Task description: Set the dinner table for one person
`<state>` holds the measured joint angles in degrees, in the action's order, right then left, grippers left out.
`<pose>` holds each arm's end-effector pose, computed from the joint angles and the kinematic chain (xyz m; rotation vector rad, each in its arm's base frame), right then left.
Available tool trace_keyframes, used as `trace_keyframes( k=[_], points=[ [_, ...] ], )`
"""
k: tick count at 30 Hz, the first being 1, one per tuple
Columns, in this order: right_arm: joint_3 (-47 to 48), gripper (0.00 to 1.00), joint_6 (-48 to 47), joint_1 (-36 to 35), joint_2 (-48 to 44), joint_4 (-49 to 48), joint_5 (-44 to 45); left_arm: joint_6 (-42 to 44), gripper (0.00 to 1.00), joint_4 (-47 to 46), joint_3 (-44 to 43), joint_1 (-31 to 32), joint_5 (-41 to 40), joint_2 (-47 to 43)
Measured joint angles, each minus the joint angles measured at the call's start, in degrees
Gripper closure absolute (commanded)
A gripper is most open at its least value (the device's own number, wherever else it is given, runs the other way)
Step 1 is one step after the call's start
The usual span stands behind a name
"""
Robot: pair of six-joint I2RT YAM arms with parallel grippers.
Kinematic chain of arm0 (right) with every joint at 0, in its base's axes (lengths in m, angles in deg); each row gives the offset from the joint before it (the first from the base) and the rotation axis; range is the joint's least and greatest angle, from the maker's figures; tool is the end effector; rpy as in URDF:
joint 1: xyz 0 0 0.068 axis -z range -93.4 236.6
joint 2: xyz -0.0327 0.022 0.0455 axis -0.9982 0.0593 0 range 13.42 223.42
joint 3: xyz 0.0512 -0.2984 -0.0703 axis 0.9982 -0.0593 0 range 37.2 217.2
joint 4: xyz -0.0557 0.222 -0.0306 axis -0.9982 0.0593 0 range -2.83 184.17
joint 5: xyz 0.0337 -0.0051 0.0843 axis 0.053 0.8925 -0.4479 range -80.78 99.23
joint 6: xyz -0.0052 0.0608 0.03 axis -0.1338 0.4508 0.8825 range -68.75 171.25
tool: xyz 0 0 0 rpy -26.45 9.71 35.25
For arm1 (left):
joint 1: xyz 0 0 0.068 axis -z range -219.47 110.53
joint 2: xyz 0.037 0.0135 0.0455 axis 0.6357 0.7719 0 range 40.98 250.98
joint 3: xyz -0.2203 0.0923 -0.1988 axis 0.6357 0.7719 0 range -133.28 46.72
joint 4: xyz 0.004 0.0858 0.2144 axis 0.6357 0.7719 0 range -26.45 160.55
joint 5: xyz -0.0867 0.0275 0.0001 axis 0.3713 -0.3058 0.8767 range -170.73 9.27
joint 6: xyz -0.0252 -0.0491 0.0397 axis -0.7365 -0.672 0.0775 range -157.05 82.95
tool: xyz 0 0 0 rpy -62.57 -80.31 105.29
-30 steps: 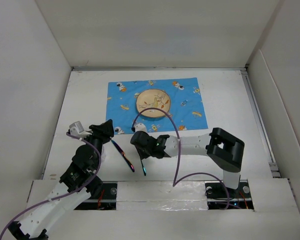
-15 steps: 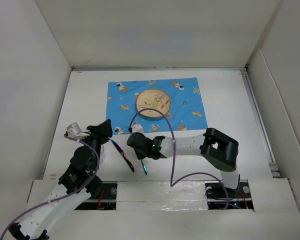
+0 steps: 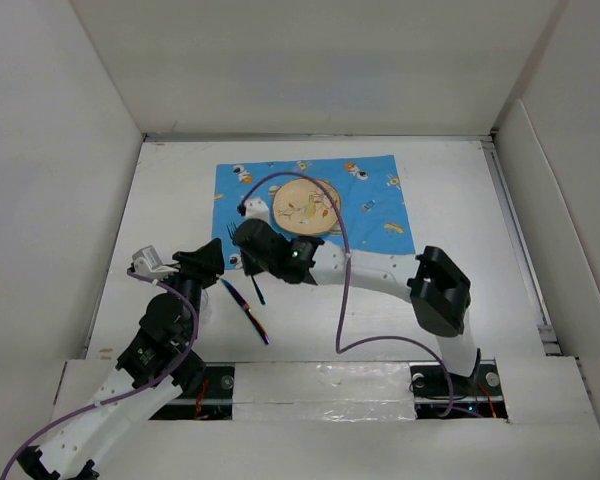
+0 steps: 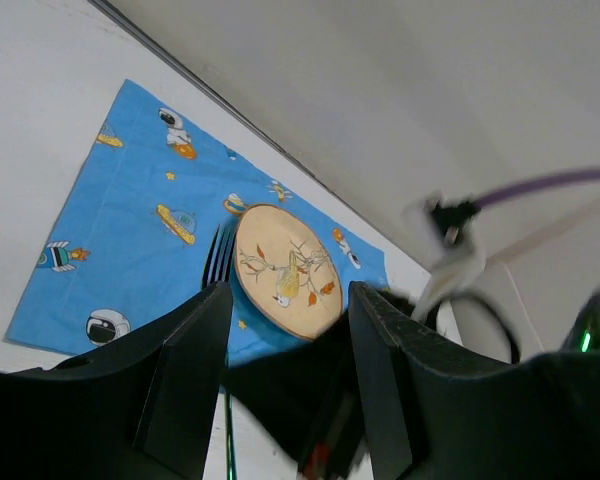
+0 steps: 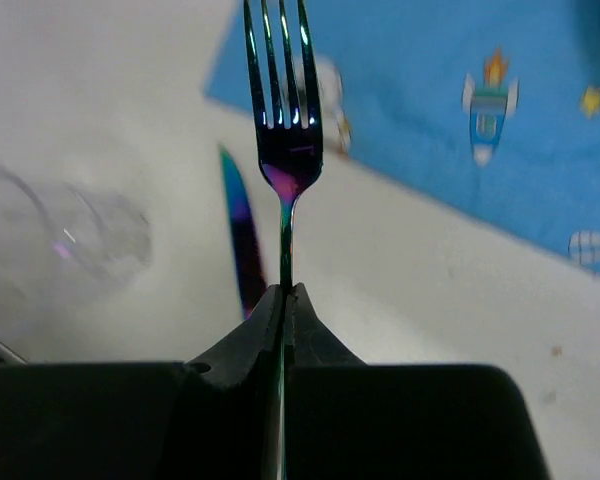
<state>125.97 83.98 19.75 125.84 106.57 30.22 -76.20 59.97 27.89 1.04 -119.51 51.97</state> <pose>0.1931 0.4018 0.2782 -0.4984 2.2556 0.4883 0.0517 0.0008 0.2827 -0.5574 1.3397 -0.6832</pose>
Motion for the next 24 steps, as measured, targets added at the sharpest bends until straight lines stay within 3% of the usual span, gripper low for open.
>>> trace_keyframes(
  k=[11,16,24],
  points=[
    [30.3,1.0,1.9,14.2,21.4,1.0,-1.5,-0.2,0.53,0.0,0.0,0.0,-0.1,0.0],
    [35.2,1.0,4.2,16.8,28.9,3.7,-2.8,-0.2,0.53,0.0,0.0,0.0,0.0,0.0],
    [39.7,1.0,7.0,17.4,33.2,5.0,-5.6,-0.2,0.52,0.0,0.0,0.0,0.0,0.2]
  ],
)
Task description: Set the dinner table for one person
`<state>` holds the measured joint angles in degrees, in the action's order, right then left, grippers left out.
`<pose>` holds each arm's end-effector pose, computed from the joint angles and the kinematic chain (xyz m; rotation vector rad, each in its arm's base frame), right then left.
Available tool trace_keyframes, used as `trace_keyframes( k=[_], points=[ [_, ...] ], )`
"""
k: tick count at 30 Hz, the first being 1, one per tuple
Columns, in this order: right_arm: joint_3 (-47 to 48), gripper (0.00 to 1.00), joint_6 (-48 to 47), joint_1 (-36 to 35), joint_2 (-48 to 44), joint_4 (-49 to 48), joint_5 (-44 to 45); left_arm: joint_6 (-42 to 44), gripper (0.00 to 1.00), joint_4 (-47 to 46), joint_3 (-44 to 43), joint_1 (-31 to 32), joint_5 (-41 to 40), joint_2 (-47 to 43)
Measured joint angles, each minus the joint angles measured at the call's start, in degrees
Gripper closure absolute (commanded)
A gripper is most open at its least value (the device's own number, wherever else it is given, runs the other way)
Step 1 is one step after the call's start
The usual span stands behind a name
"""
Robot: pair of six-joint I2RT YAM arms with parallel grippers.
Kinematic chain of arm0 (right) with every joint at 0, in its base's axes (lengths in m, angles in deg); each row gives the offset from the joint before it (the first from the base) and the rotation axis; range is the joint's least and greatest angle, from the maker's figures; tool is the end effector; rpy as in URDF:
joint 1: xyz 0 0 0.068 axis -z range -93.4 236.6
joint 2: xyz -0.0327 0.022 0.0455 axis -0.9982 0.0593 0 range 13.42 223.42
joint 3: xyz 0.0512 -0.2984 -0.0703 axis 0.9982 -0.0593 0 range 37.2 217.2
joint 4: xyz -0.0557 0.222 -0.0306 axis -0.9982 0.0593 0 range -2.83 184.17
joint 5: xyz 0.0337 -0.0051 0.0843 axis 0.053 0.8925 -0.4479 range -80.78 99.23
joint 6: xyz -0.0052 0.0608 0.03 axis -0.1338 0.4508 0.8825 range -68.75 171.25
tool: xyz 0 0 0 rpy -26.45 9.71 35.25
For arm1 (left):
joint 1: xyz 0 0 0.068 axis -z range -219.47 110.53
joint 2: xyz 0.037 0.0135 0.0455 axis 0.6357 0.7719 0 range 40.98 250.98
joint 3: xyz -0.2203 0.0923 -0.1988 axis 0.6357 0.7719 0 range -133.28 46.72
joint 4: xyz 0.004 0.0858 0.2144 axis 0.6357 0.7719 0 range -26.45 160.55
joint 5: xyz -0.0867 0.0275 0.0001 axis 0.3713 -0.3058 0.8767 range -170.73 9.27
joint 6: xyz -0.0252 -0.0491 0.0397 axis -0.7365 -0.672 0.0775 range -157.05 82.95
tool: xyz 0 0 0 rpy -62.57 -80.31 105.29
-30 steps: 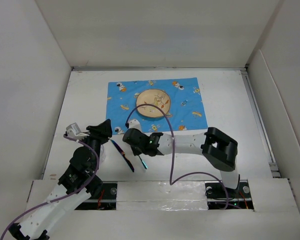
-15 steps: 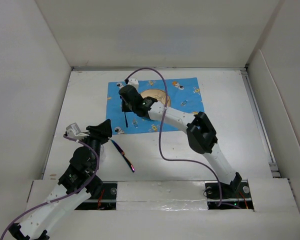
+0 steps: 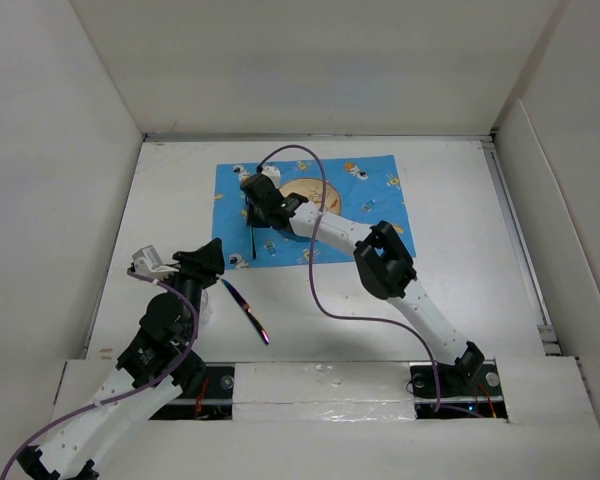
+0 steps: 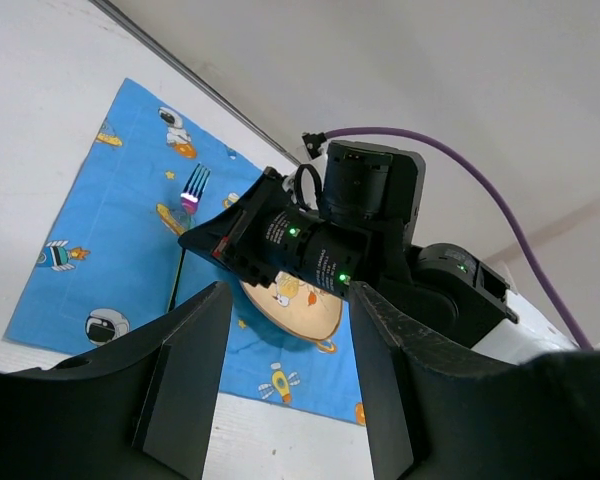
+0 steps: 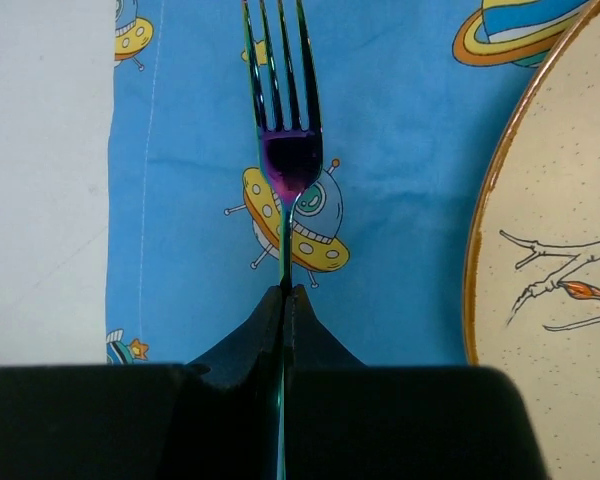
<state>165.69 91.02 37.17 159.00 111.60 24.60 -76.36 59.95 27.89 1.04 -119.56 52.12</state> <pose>0.3916 0.4352 0.1959 -0.0547 2.3162 0.5089 0.0521 0.0006 0.2827 -0.5596 1.3409 -0.6835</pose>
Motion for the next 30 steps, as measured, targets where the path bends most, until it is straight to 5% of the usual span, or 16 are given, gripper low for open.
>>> trace_keyframes(
  k=[4,12,14,17,19,22,23,25,30],
  points=[
    [0.0,0.97,1.3,0.3,0.5,-0.1,-1.1,0.0,0.52,-0.1,0.0,0.0,0.1,0.3],
    [-1.5,0.75,2.9,0.7,0.7,-2.3,-1.2,0.1,0.52,-0.5,0.0,0.0,0.6,1.6],
    [-1.6,0.63,3.1,1.0,0.7,-2.4,-1.3,0.1,0.53,-0.5,0.0,0.0,0.7,1.7],
    [-1.6,0.6,3.2,1.1,0.7,-2.9,-1.6,0.2,0.52,-0.5,0.0,0.0,0.7,1.8],
    [-2.7,0.61,3.1,1.1,0.1,-3.8,-2.0,0.3,0.52,-0.5,0.0,0.0,0.7,1.8],
    [-10.8,0.81,1.6,0.9,-5.1,-7.1,-2.4,0.4,0.53,-0.5,0.0,0.0,0.7,1.8],
    [-15.0,0.94,0.7,0.8,-8.1,-8.3,-2.3,0.5,0.55,-0.5,0.0,0.0,0.7,1.8],
    [-24.0,1.0,-1.5,0.2,-15.5,-11.9,-2.0,0.5,0.59,-0.4,0.0,0.0,0.6,1.8],
    [-43.8,1.0,-8.7,-4.7,-35.1,-23.7,-2.3,0.8,0.97,-0.1,0.0,0.0,0.6,-0.6]
  ],
)
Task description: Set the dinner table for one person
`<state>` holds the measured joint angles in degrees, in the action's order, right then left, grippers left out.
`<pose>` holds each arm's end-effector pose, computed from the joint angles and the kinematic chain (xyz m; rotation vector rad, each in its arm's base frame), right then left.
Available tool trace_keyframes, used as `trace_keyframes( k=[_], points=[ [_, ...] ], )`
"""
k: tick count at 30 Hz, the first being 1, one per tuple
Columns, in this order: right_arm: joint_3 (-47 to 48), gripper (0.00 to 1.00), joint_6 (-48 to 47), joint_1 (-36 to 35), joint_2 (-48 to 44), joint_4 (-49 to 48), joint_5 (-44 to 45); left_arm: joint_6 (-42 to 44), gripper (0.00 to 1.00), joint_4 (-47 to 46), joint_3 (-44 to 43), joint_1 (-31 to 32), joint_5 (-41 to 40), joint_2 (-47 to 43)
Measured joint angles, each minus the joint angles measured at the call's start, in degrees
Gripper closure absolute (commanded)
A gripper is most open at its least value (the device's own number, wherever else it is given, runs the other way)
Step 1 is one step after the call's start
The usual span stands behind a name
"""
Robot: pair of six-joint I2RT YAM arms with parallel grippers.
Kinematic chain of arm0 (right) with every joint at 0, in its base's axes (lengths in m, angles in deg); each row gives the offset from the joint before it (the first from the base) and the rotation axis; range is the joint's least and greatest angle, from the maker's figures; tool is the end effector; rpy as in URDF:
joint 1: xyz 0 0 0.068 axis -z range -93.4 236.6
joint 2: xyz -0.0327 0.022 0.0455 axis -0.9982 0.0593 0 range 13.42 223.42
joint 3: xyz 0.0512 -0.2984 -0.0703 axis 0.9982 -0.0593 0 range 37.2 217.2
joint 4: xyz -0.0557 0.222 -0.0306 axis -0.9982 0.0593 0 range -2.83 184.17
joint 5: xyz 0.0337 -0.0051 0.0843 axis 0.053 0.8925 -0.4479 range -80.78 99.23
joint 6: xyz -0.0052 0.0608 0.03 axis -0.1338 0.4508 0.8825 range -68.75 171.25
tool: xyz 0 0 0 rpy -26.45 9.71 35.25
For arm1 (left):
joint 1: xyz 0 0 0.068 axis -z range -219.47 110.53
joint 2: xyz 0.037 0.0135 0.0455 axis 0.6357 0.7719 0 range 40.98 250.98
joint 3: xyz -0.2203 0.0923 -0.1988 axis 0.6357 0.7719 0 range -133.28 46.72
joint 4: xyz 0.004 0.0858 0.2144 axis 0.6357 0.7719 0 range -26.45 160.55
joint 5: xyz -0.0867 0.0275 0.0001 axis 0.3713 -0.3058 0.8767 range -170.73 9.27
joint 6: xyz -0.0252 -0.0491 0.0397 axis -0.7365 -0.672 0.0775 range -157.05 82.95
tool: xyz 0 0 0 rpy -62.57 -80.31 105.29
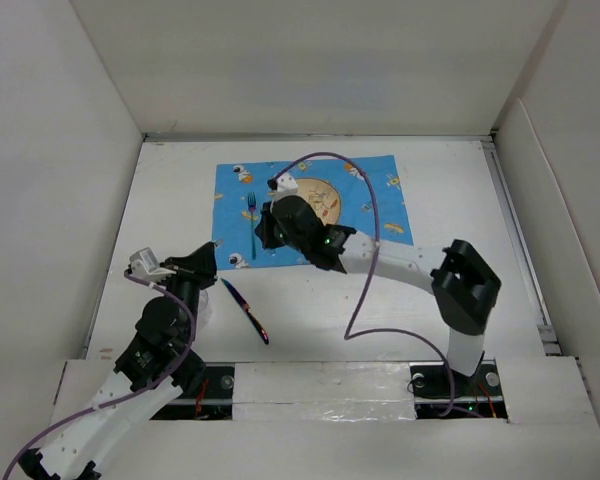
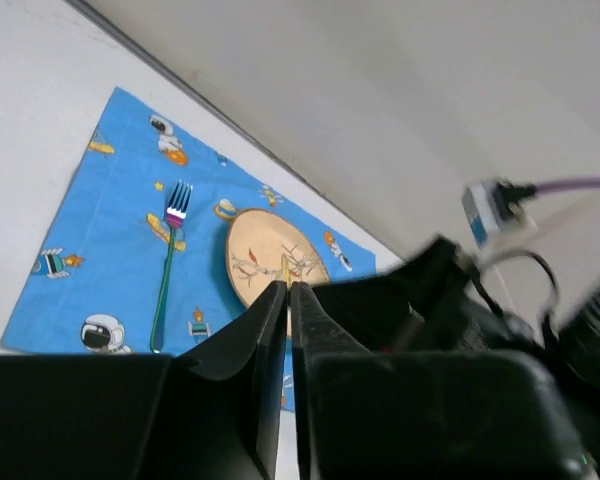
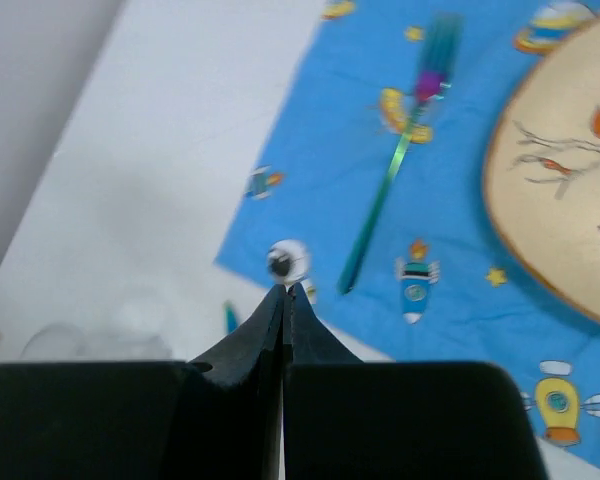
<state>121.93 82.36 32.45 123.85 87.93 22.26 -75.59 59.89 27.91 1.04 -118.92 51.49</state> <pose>0.2775 0.3631 0.3029 -0.2723 2.0758 0.7004 0.0506 0.0012 0.2830 -0.5437 1.3362 -0.6876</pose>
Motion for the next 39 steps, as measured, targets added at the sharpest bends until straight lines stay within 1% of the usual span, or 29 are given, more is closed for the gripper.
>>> trace_keyframes(
  k=[1,3,4,5,7,8,9,10,11,12,17,21,25,30,33,37,39],
  points=[
    [-3.3,1.0,-1.4,-1.8,-3.1,-2.2,-0.2,0.3,0.99,0.0,0.1,0.0,0.1,-1.2],
    [-8.7,1.0,-3.7,-6.2,-7.0,-5.7,-0.3,0.6,1.0,-0.5,0.5,0.0,0.2,-3.3],
    [-10.8,0.92,-4.6,-8.5,-7.8,-6.6,-0.2,0.7,1.0,-0.5,0.7,0.0,0.2,-4.3],
    [-12.9,0.75,-5.2,-11.1,-8.1,-7.6,-0.1,0.7,0.97,-0.6,0.9,0.0,0.2,-5.0],
    [-16.4,0.62,-6.2,-15.5,-7.4,-7.5,0.3,0.9,0.88,-0.7,1.1,0.0,0.3,-5.9],
    [-17.6,0.56,-6.8,-17.5,-6.7,-6.6,0.4,1.1,0.79,-0.8,1.2,0.0,0.3,-6.1],
    [-17.8,0.53,-7.4,-17.8,-6.5,-5.4,0.5,1.2,0.75,-0.8,1.2,0.0,0.2,-6.2],
    [-18.5,0.53,-7.4,-20.0,-4.9,-4.9,0.5,1.3,0.75,-0.8,1.2,0.0,0.2,-6.3],
    [-18.5,0.51,-8.0,-20.4,-4.2,-4.2,0.5,1.2,0.72,-0.8,1.2,0.0,0.3,-6.2],
    [-18.5,0.5,-8.5,-20.6,-3.7,-3.7,0.7,1.2,0.69,-0.8,1.2,0.0,0.3,-6.2],
    [-16.4,0.5,-10.1,-20.1,-2.3,-1.6,1.9,1.6,0.67,-1.0,1.2,0.0,0.4,-6.0],
    [-12.3,0.51,-11.1,-20.2,1.5,0.0,2.9,1.7,0.67,-1.0,1.2,0.0,0.4,-5.4],
    [-10.3,0.52,-12.0,-20.2,5.1,1.8,3.1,1.7,0.66,-0.9,1.2,0.0,0.4,-5.4],
    [-8.0,0.56,-12.3,-20.2,7.4,3.1,4.3,1.6,0.66,-0.8,1.2,0.0,0.4,-6.1],
    [-7.5,0.61,-12.3,-20.2,7.8,3.5,5.3,1.6,0.66,-0.7,1.2,0.0,0.2,-7.0],
    [-7.5,0.63,-11.7,-20.4,7.9,4.1,7.8,1.6,0.65,-0.4,1.2,0.0,-0.2,-8.2],
    [-7.8,0.68,-10.6,-20.7,7.8,4.4,10.3,1.4,0.65,-0.2,1.2,0.0,-0.7,-8.6]
  ],
)
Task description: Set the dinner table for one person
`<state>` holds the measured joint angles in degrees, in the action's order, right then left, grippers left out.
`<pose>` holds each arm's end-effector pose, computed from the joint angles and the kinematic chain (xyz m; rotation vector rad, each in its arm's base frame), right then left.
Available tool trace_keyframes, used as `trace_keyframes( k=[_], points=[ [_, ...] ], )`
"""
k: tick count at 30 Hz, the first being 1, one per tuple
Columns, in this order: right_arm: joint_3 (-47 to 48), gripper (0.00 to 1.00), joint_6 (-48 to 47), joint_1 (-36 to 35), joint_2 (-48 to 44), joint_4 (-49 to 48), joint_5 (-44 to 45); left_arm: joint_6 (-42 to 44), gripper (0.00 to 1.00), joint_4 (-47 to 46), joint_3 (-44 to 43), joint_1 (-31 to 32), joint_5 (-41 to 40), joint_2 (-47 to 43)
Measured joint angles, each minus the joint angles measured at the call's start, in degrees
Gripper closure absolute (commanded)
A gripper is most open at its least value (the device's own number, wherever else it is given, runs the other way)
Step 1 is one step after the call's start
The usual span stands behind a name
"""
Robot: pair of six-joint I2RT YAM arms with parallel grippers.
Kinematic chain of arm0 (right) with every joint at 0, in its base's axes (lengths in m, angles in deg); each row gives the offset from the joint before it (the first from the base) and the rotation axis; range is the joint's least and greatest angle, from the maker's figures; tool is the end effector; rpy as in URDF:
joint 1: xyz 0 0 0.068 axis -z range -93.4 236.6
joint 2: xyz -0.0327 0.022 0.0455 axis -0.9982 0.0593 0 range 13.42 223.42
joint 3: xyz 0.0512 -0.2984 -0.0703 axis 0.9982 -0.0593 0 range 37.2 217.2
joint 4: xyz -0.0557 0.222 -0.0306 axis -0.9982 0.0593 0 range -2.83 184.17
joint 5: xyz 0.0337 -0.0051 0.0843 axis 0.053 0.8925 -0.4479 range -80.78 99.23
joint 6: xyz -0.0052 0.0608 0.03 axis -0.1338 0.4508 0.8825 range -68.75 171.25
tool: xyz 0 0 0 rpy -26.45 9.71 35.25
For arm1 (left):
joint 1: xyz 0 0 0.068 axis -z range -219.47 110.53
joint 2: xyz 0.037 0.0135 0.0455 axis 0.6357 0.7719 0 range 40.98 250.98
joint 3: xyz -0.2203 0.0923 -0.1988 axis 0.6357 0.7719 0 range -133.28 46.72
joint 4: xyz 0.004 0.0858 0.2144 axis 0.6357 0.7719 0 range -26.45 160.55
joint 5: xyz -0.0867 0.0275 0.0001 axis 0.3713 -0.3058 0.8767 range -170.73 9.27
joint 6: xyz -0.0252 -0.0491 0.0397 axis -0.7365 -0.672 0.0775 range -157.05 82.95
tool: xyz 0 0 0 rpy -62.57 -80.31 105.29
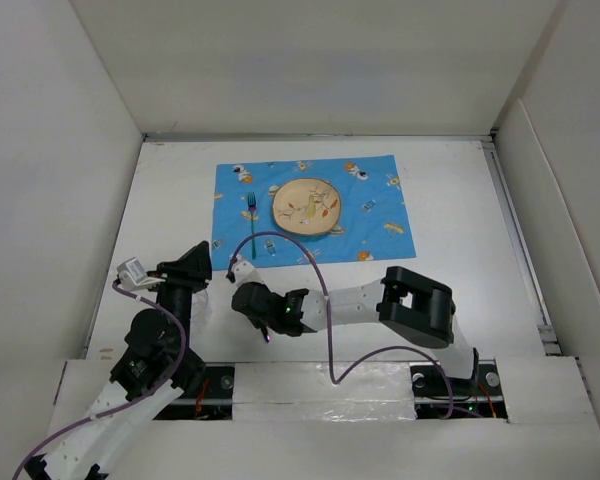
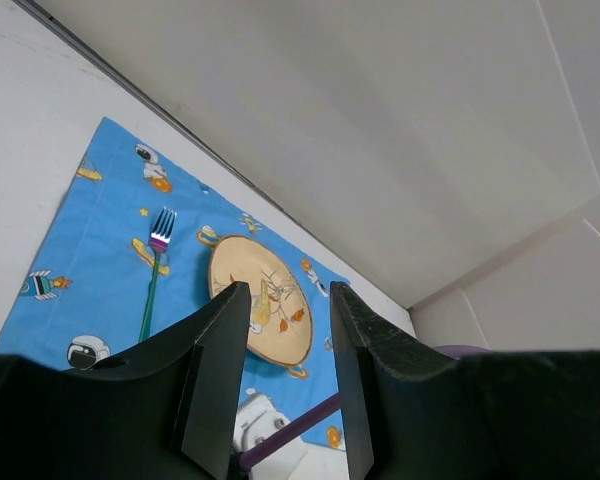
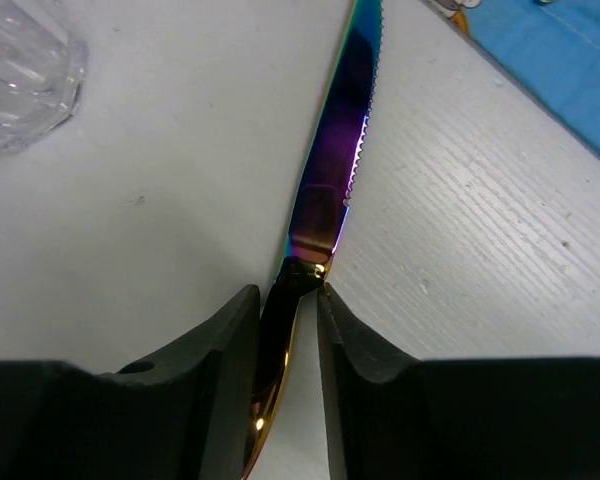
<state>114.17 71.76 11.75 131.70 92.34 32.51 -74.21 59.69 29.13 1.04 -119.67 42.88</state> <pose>0.1379 0.4269 0.1954 -0.8894 2.1507 0.3628 0.0337 0.0164 0.2777 -0.5662 1.2189 -0.7364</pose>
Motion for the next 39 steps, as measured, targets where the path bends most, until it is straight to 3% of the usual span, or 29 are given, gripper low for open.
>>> trace_keyframes(
  k=[3,7,13,21,30,39],
  points=[
    [-1.1,0.77,2.8,-0.6,-0.3,0.0,4.0,-0.2,0.64,0.3,0.0,0.0,-0.3,0.0],
    [-4.6,0.8,7.0,-1.0,-2.4,0.2,8.5,-0.2,0.64,0.4,0.2,0.0,-0.5,0.0],
    [-7.2,0.66,11.9,-1.0,-4.2,1.1,11.2,-0.2,0.64,0.4,0.2,0.0,-0.6,0.3],
    [-7.3,0.63,14.0,-1.1,-4.4,2.4,12.7,-0.2,0.64,0.5,0.2,0.0,-0.8,0.6],
    [-6.6,0.71,13.5,-2.2,-4.0,3.8,13.2,-0.3,0.64,0.5,0.2,0.0,-0.8,0.5],
    [-6.8,0.87,12.5,-2.1,-3.8,2.8,12.5,-0.3,0.64,0.5,0.2,0.0,-0.8,0.5]
  ],
)
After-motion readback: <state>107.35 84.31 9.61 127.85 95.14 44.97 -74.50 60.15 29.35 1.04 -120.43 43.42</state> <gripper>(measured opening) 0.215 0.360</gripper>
